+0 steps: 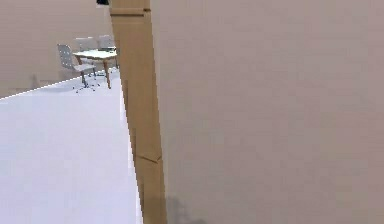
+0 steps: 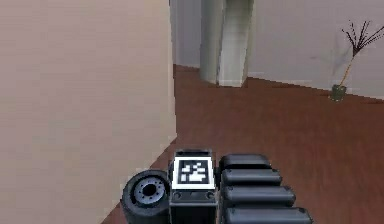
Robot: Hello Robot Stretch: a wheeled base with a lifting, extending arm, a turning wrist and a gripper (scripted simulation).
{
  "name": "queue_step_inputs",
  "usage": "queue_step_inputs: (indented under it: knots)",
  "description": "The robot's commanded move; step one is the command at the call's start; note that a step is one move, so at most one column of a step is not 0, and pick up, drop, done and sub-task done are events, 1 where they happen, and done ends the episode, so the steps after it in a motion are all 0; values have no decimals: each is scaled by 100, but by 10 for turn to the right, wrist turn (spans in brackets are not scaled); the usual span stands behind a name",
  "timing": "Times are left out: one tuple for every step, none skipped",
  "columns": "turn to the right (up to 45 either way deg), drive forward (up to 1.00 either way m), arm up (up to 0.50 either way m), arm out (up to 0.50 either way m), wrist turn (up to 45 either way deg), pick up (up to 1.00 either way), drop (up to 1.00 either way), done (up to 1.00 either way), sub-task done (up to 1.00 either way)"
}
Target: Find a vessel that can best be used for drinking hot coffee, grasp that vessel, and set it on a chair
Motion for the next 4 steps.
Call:
queue_step_inputs:
  knots:
    - [0, 10, 0, 0, 0, 0, 0, 0, 0]
    - [-360, 0, 0, 0, 0, 0, 0, 0, 0]
    - [0, 100, 0, 0, 0, 0, 0, 0, 0]
    - [0, 100, 0, 0, 0, 0, 0, 0, 0]
